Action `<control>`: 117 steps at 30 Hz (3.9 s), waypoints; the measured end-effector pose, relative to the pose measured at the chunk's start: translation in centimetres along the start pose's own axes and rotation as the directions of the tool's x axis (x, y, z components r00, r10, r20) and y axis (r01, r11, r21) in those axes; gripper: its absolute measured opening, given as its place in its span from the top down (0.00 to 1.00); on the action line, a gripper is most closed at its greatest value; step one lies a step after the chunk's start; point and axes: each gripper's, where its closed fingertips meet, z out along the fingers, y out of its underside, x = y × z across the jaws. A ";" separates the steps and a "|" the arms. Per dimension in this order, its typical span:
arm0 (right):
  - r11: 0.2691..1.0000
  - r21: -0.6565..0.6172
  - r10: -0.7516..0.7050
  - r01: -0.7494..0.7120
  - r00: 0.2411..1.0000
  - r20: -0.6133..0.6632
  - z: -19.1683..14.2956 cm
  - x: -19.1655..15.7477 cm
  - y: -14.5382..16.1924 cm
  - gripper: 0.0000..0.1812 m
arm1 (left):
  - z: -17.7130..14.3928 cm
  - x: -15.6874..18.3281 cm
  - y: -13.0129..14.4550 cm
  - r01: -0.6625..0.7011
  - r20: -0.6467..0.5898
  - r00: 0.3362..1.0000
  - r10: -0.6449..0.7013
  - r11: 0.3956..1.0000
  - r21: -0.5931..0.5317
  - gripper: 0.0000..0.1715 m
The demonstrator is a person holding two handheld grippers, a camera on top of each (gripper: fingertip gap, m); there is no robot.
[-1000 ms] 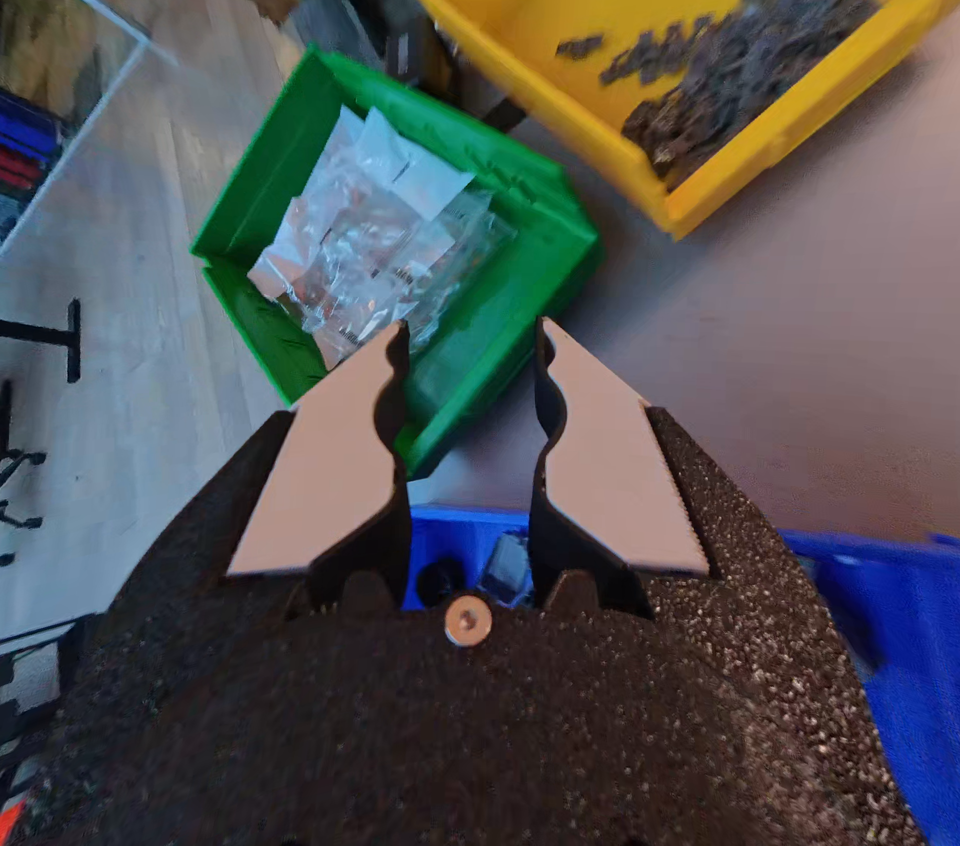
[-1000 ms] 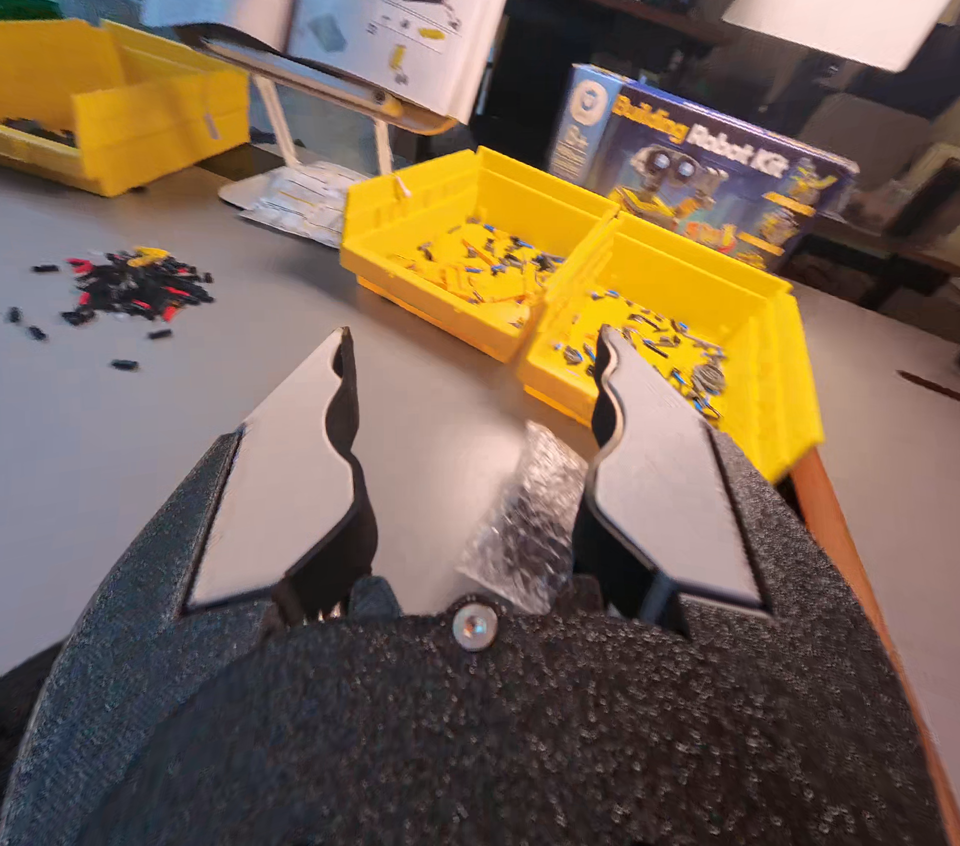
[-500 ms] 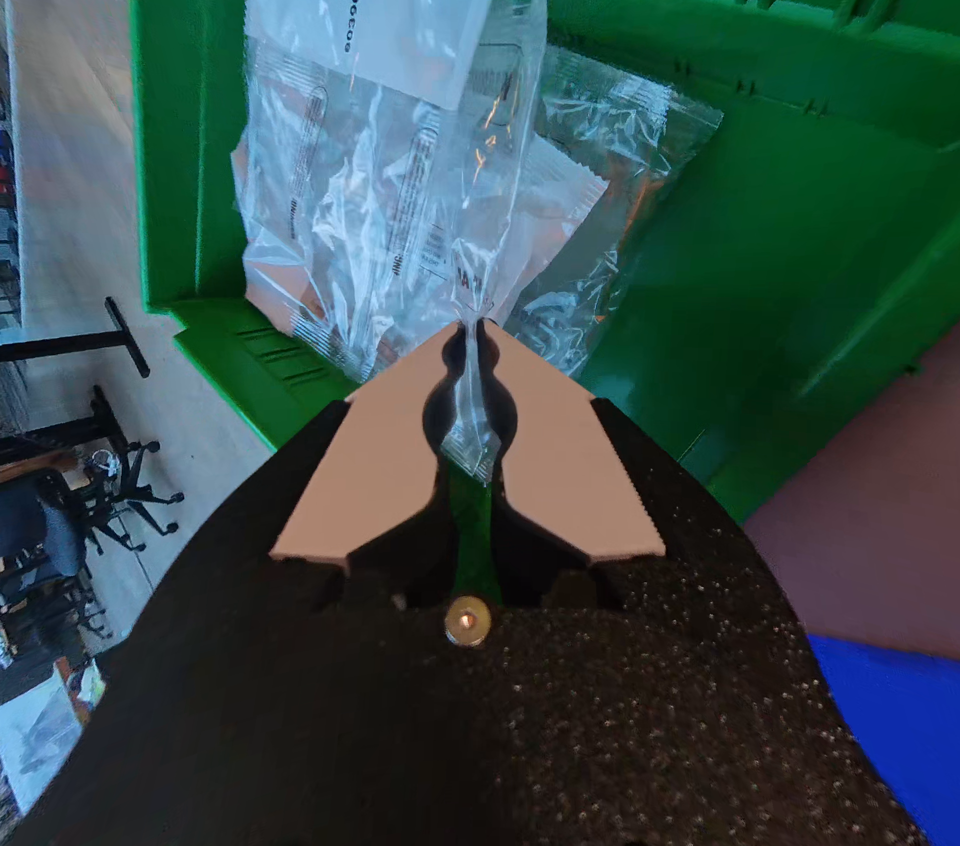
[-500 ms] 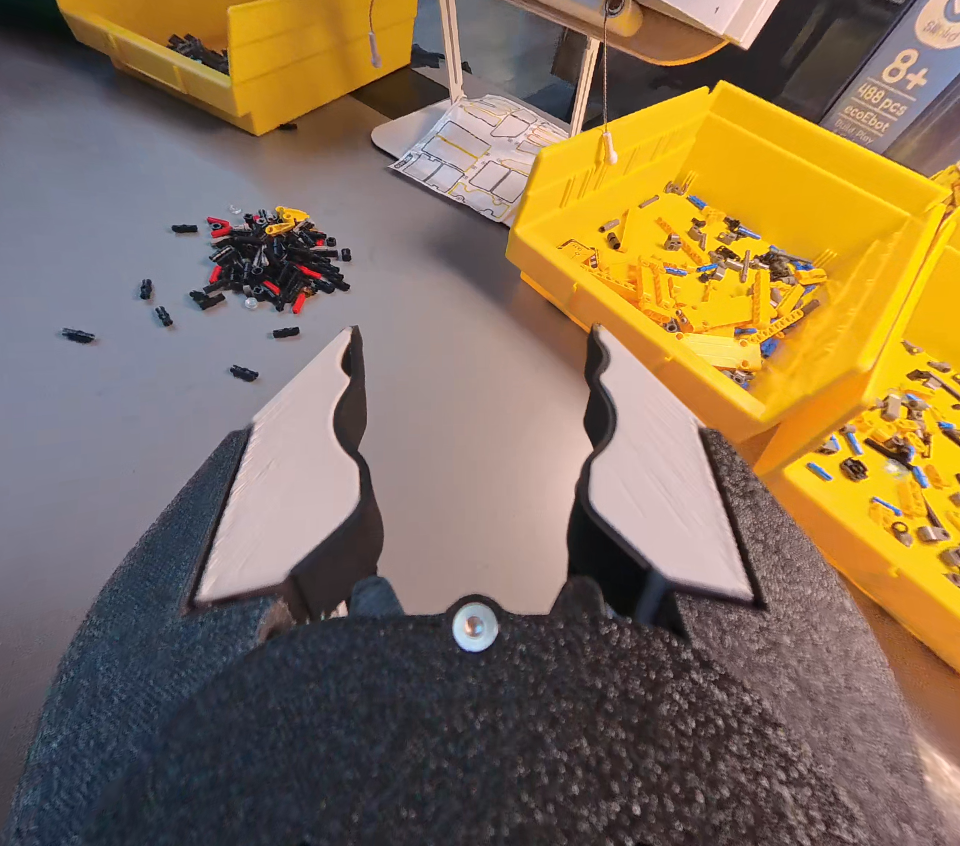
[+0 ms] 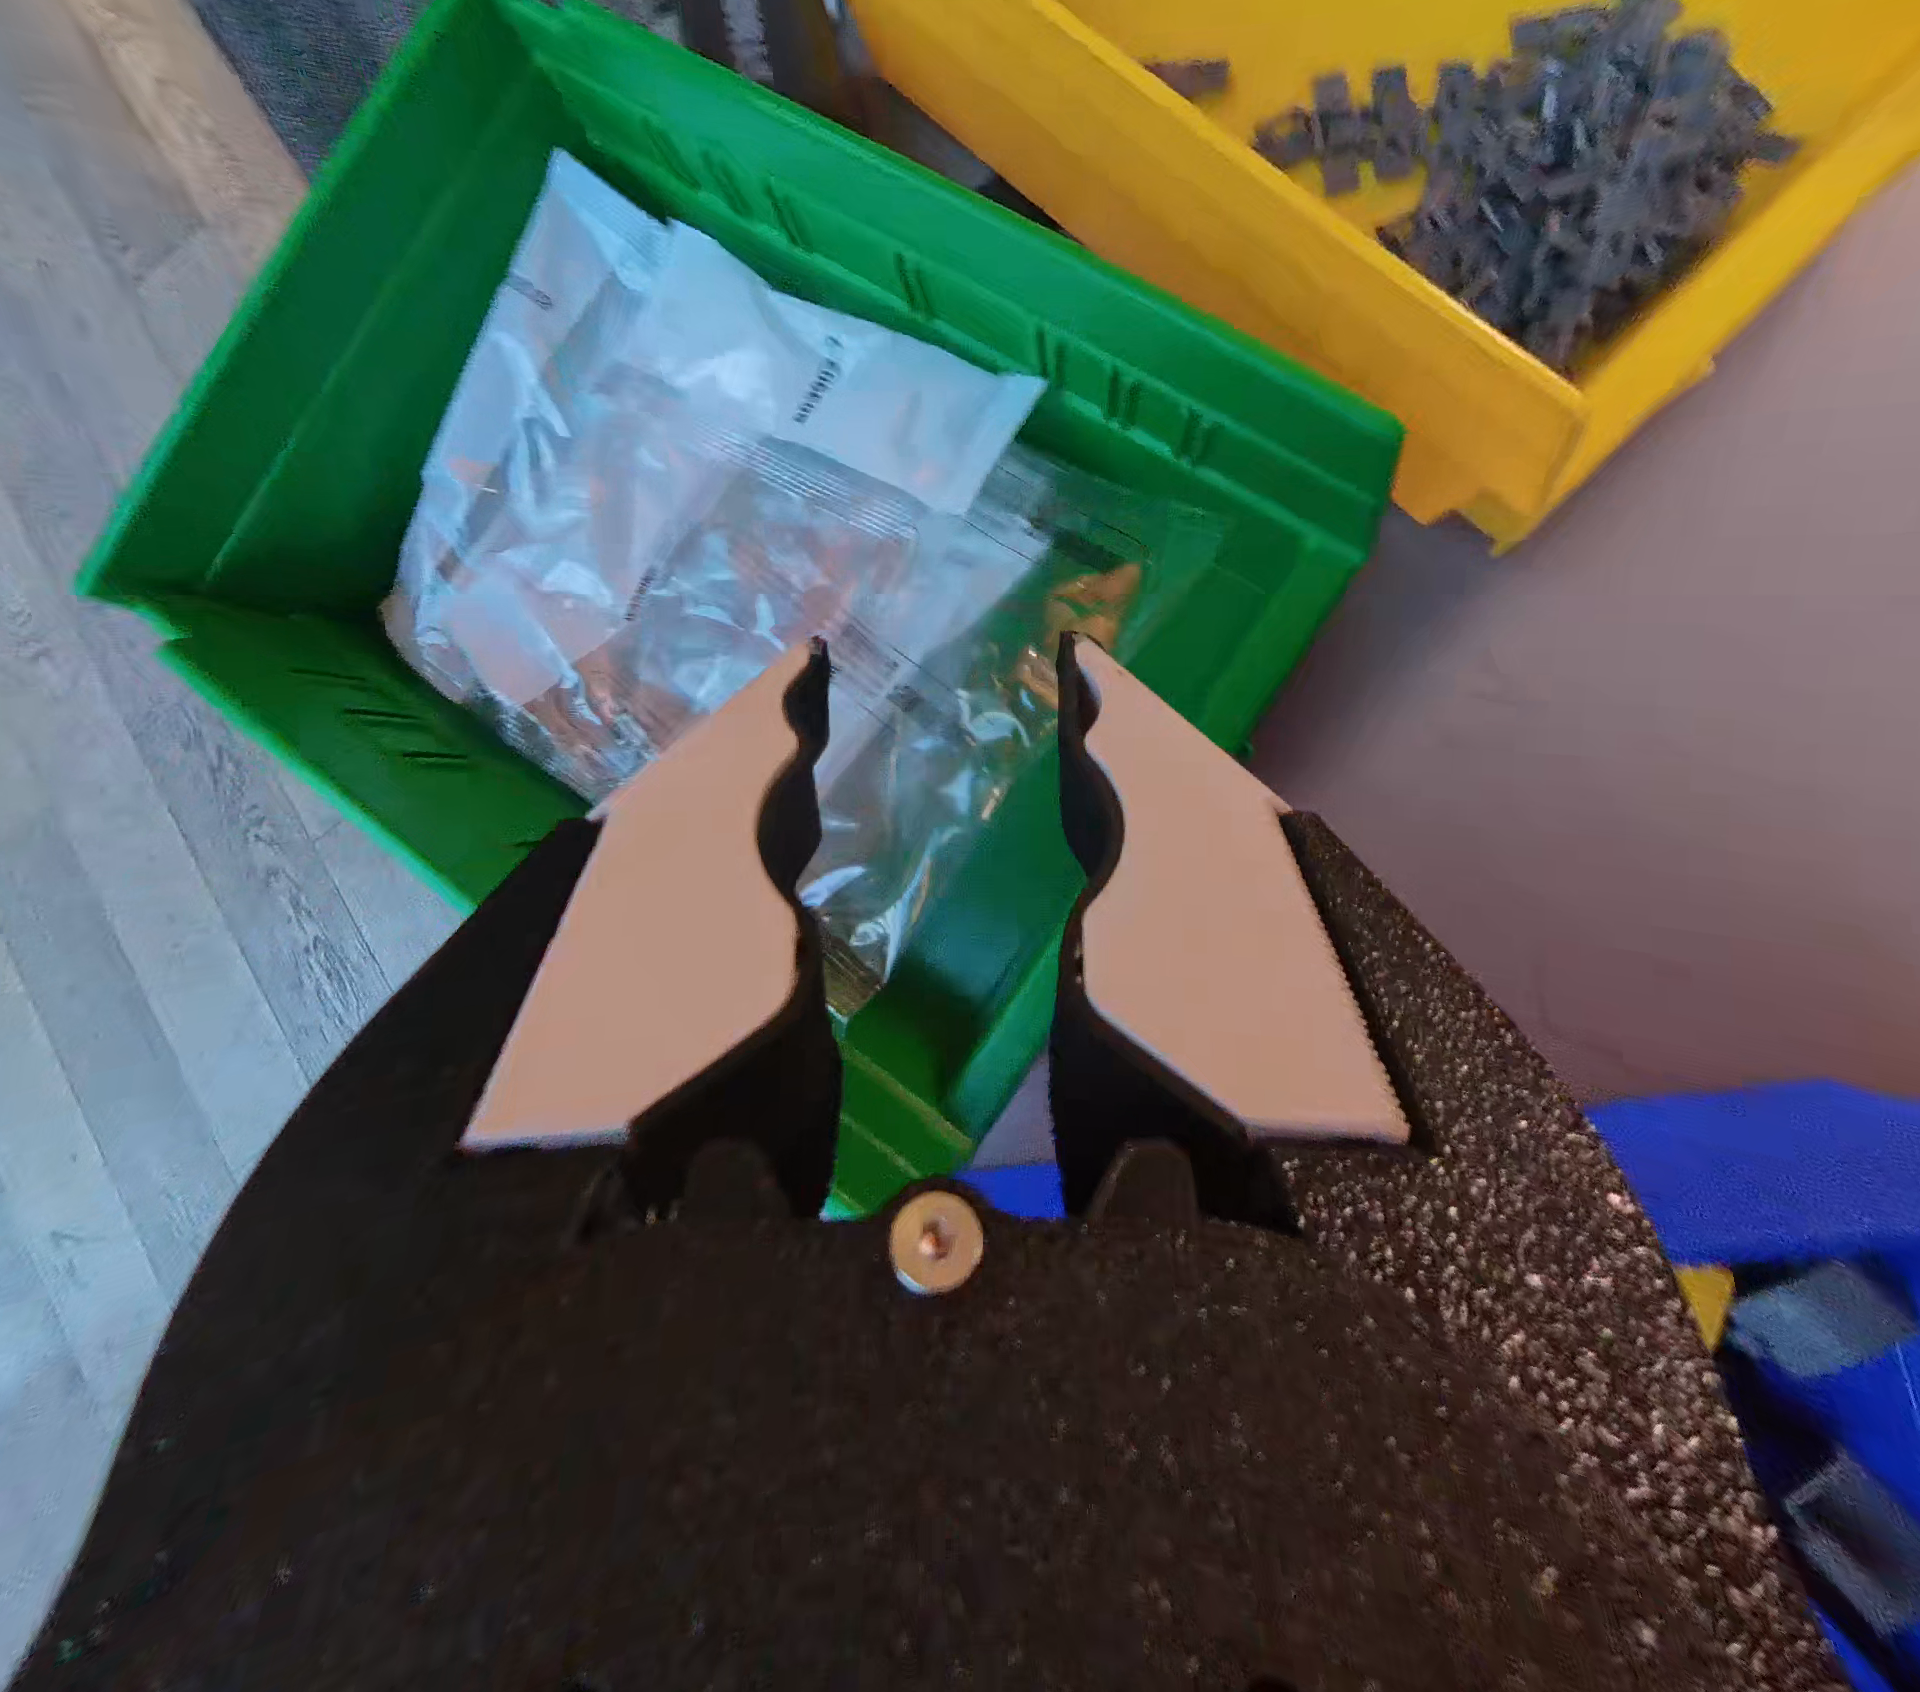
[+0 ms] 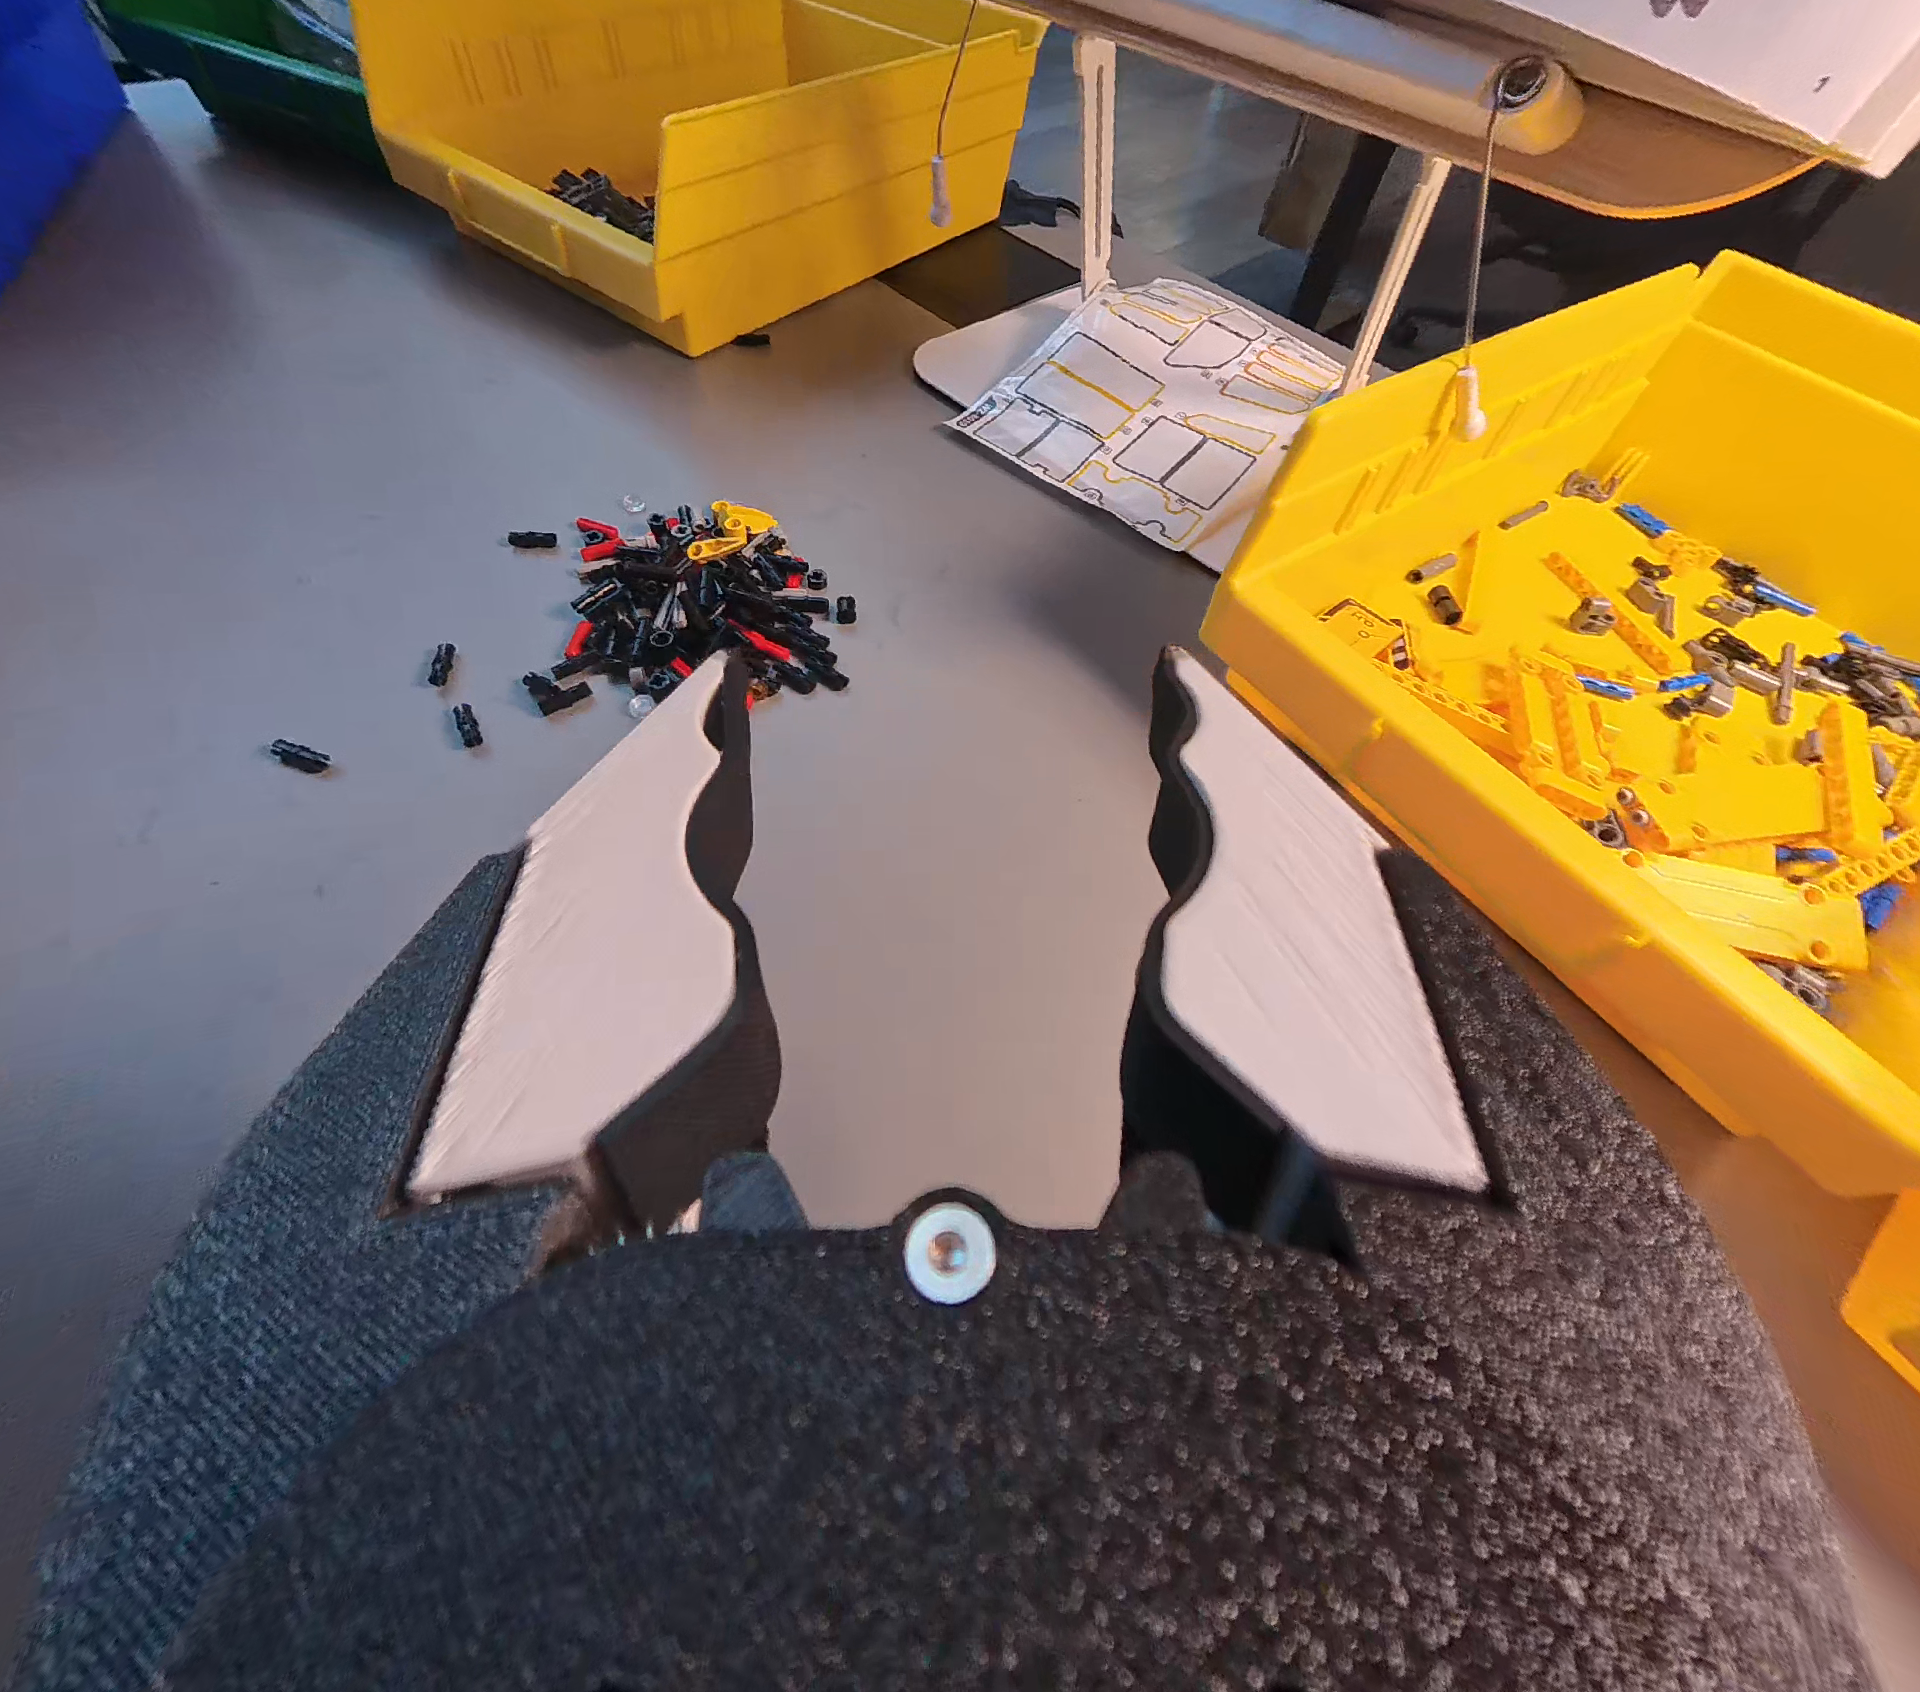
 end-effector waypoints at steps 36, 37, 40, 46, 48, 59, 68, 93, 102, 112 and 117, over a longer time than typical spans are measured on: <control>0.986 0.158 -0.036 -0.045 0.880 0.474 2.4 -11.4 -8.1 0.53 | -0.2 41.1 -10.9 -0.725 -0.031 0.636 0.771 0.611 0.319 1.00; 0.992 0.112 -0.010 -0.052 0.871 0.491 2.8 -11.6 -7.3 0.54 | 1.0 43.7 -10.4 -0.732 -0.054 0.606 0.794 0.583 0.353 1.00; 0.999 -0.011 0.048 -0.050 0.823 0.566 3.2 -12.5 -3.7 0.69 | 2.0 48.1 -10.9 -0.672 -0.086 0.588 0.804 0.545 0.502 1.00; 0.981 0.042 0.099 -0.190 0.672 0.734 1.0 -14.4 -4.0 1.00 | 0.0 47.8 -13.7 -0.279 -0.287 0.715 0.638 0.637 0.719 1.00; 0.970 0.086 0.094 -0.229 0.672 0.734 1.2 -14.1 -4.8 1.00 | -0.9 46.8 -14.5 -0.063 -0.398 0.745 0.535 0.651 0.756 0.97; 0.772 0.166 0.301 -0.614 0.584 0.754 0.8 -10.7 -7.7 1.00 | -0.7 47.0 -14.2 0.459 -0.828 0.483 0.286 0.722 0.518 0.98; 0.947 0.249 0.029 -0.202 0.828 0.561 0.7 -7.9 -6.5 0.66 | 1.8 44.7 -11.6 0.034 -0.554 0.722 0.415 0.778 0.627 1.00; 0.928 -0.063 -0.266 0.366 0.774 0.575 2.9 -11.7 -4.7 1.00 | 2.2 47.1 -9.3 -0.494 -0.213 0.640 0.738 0.607 0.622 1.00; 0.842 -0.091 -0.330 0.532 0.640 0.694 2.2 -14.5 -1.5 1.00 | 0.1 46.5 -11.1 -0.437 -0.155 0.693 0.704 0.581 0.687 1.00; 0.854 0.140 -0.479 0.501 0.652 0.588 2.8 -15.8 -5.1 0.91 | -2.1 46.3 -12.9 -0.229 -0.251 0.754 0.607 0.601 0.766 1.00; 0.919 0.179 -0.375 0.351 0.641 0.670 1.9 -17.2 -6.1 0.83 | -2.2 44.6 -13.6 -0.195 -0.232 0.798 0.556 0.603 0.773 1.00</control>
